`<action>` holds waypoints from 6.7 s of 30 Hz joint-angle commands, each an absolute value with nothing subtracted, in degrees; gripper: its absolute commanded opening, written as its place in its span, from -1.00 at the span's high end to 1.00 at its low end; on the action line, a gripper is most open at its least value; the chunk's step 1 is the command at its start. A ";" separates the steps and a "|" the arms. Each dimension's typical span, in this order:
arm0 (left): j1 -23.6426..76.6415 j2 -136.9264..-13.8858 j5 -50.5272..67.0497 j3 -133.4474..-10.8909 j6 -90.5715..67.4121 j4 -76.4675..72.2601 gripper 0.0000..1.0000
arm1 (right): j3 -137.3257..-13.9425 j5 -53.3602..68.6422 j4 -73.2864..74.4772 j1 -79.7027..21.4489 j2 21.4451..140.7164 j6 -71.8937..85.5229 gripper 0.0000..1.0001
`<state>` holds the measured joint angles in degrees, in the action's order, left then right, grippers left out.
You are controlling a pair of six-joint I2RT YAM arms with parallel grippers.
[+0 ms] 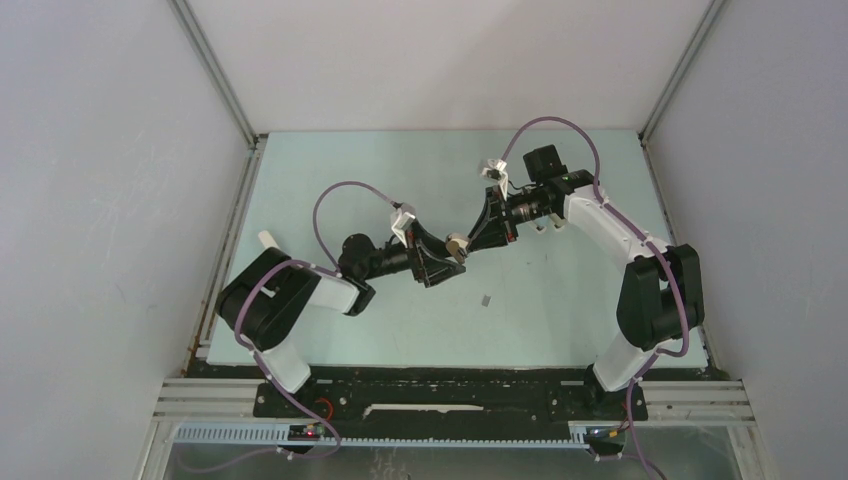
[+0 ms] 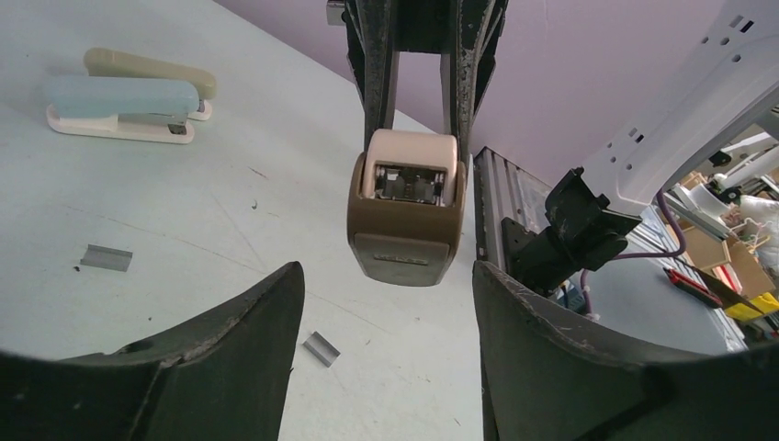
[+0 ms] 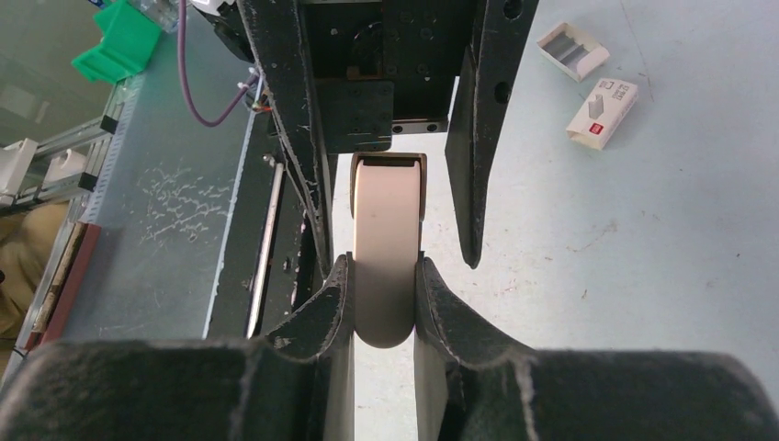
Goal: Unload the staples from the stapler
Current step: Unload the staple at the center of the board, then place the stapler at the center of the board.
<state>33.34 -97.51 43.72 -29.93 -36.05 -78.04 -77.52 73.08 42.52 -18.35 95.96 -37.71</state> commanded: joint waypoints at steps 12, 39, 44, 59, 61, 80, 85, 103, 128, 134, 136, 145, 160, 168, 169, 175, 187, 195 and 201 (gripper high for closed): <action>33.75 -96.83 43.29 -32.96 -37.52 -81.62 -0.30 | -77.48 75.86 41.63 -17.63 96.67 -36.49 1.00; 23.18 -92.95 49.77 -31.82 -26.18 -54.57 1.00 | -77.48 55.54 53.12 -14.54 102.07 -57.51 1.00; 23.20 -93.23 49.74 -32.40 -25.99 -53.27 1.00 | -77.49 57.02 52.09 -14.59 103.43 -55.06 1.00; 26.69 -92.46 48.10 -32.57 -29.91 -55.17 0.42 | -77.50 67.30 49.96 -14.82 103.32 -48.45 1.00; 28.17 -92.40 47.56 -32.76 -31.14 -56.02 0.11 | -77.50 69.71 49.76 -14.60 103.28 -47.52 1.00; 29.16 -69.84 29.68 -23.75 -20.95 -42.76 -0.70 | -77.44 73.69 50.01 -12.04 101.74 -46.40 1.00; 28.98 -62.58 26.28 -21.23 -18.85 -38.14 -0.36 | -77.45 73.86 50.10 -12.06 100.64 -46.57 1.00; 38.38 -77.20 23.49 -29.29 -21.67 -40.55 0.66 | -77.44 71.50 48.63 -15.04 100.84 -44.21 1.00; 40.09 -75.08 12.57 -25.64 -24.39 -42.99 0.67 | -76.39 68.47 45.23 -17.23 101.43 -41.05 1.00; 40.01 -71.16 15.94 -25.05 -22.61 -40.10 0.32 | -76.29 68.68 45.08 -16.97 101.32 -40.61 1.00; 39.87 -70.16 16.92 -24.54 -22.15 -38.74 0.19 | -76.39 68.85 45.08 -16.71 101.13 -40.61 1.00; 36.20 -61.78 11.29 -20.45 -26.04 -37.70 0.54 | -76.39 68.60 45.07 -17.00 101.46 -40.63 1.00; 38.49 -81.93 14.37 -34.18 -29.33 -37.48 0.90 | -76.36 67.57 43.93 -18.22 102.07 -39.03 1.00; 42.46 -87.74 14.96 -38.91 -30.61 -39.01 0.90 | -75.10 65.27 40.12 -18.71 101.97 -35.52 1.00; 42.56 -88.06 14.87 -38.82 -30.76 -39.16 0.90 | -75.14 65.22 40.06 -18.66 101.91 -35.37 1.00; 41.93 -85.11 9.52 -35.81 -29.75 -38.42 0.88 | -75.11 65.02 40.21 -18.02 101.34 -35.71 1.00; 38.60 -61.36 -10.05 -24.55 -14.44 -23.43 0.42 | -72.04 45.83 34.25 -11.80 98.11 -36.43 1.00; 37.87 -42.12 -21.94 -14.04 -10.96 -21.37 -0.86 | -70.97 22.55 28.84 -10.02 98.39 -35.87 1.00; 36.57 -36.96 -21.54 -9.05 -15.65 -21.26 -1.00 | -71.01 13.14 27.29 -9.25 100.46 -36.74 1.00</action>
